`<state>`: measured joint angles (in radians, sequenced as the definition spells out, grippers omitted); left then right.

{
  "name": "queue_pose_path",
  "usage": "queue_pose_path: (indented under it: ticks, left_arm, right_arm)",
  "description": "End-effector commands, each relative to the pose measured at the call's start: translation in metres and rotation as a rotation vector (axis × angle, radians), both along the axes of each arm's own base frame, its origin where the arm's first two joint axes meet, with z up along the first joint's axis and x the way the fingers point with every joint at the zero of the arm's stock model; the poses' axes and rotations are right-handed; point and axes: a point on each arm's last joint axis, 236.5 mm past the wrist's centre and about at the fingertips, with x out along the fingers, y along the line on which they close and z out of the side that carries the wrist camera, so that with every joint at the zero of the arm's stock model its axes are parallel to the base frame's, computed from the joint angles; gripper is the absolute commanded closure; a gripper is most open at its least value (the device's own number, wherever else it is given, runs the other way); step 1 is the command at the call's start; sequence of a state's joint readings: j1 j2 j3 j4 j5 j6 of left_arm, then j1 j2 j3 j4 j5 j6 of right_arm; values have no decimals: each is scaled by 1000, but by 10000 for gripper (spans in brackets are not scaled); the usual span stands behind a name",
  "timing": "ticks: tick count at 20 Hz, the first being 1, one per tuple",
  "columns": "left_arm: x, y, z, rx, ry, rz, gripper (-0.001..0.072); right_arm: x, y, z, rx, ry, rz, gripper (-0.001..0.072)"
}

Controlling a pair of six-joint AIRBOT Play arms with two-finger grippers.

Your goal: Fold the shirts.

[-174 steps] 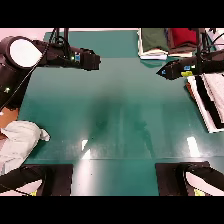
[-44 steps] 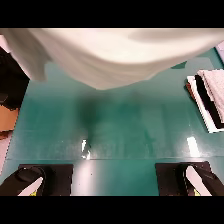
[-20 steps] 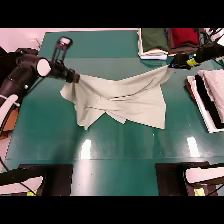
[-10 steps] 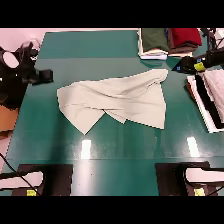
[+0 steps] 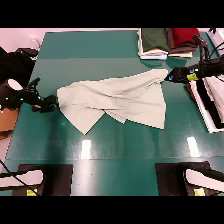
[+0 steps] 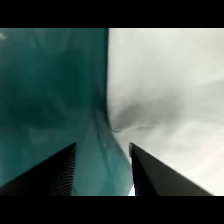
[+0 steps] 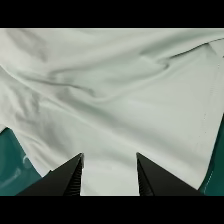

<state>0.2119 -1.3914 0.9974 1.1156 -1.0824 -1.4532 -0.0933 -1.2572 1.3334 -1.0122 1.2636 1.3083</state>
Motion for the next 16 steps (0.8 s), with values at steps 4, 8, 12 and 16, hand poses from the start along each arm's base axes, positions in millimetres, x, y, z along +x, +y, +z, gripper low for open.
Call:
queue_pose_path:
  ticks: [4, 8, 12, 16]
  left_arm:
    - [6, -20, -10, -114, -45, 72, 301]
    - [17, -21, -10, -135, -83, 125, 304]
    - [34, -23, 7, -164, -153, 155, 682]
    - [43, -21, 61, -120, -317, 83, 683]
  right_arm:
    - [-5, 23, 2, 0, -15, 51, 333]
    - [-5, 31, 8, 46, -18, 51, 333]
    - [-14, 19, 2, 55, 33, 43, 333]
    - [-61, -35, -60, -3, 241, -53, 333]
